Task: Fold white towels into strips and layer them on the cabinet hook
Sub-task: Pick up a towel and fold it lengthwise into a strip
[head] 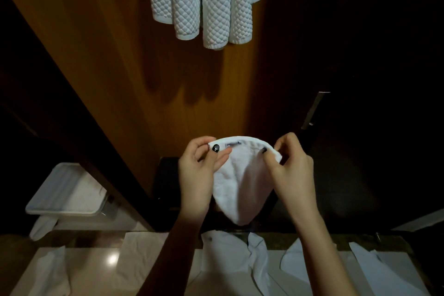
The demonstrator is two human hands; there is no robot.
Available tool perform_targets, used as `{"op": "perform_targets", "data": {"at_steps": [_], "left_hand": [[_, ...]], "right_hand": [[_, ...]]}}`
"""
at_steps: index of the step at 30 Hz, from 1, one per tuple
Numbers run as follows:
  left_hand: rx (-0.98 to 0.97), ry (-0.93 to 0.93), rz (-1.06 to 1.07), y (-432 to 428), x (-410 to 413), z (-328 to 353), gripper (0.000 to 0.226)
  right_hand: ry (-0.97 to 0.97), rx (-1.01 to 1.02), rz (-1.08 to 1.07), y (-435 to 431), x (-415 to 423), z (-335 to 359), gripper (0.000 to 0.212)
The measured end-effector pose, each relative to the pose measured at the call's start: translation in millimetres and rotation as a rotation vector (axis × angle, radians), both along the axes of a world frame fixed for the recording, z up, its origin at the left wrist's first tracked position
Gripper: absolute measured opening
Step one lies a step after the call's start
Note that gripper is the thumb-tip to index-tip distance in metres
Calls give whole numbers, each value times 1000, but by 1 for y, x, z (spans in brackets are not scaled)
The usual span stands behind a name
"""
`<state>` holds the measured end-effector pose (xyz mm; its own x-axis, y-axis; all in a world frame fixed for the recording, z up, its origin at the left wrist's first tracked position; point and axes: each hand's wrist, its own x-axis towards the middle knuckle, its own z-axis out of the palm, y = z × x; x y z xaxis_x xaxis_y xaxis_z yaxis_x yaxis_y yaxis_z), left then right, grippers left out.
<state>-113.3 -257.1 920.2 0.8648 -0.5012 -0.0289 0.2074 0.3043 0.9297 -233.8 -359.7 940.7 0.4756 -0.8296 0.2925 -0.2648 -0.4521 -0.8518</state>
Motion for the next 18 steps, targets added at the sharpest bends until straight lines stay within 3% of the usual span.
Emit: {"op": "perform_targets", "data": {"at_steps": [4,8,10,18], "left_hand": [[-9,-22,87,-4,-6,3,19],[1,-31,19,-5,-7,12,22],[5,-36,-49,-4,-8,15,22],[-46,-48,-253,4,4,24,21]], "right_hand": [[-51,69,246,11,-4,13,44],[94,197,420,3,-10,21,30],[158,259,545,0,-12,26,33],[152,-199,434,-3,1,40,6]]}}
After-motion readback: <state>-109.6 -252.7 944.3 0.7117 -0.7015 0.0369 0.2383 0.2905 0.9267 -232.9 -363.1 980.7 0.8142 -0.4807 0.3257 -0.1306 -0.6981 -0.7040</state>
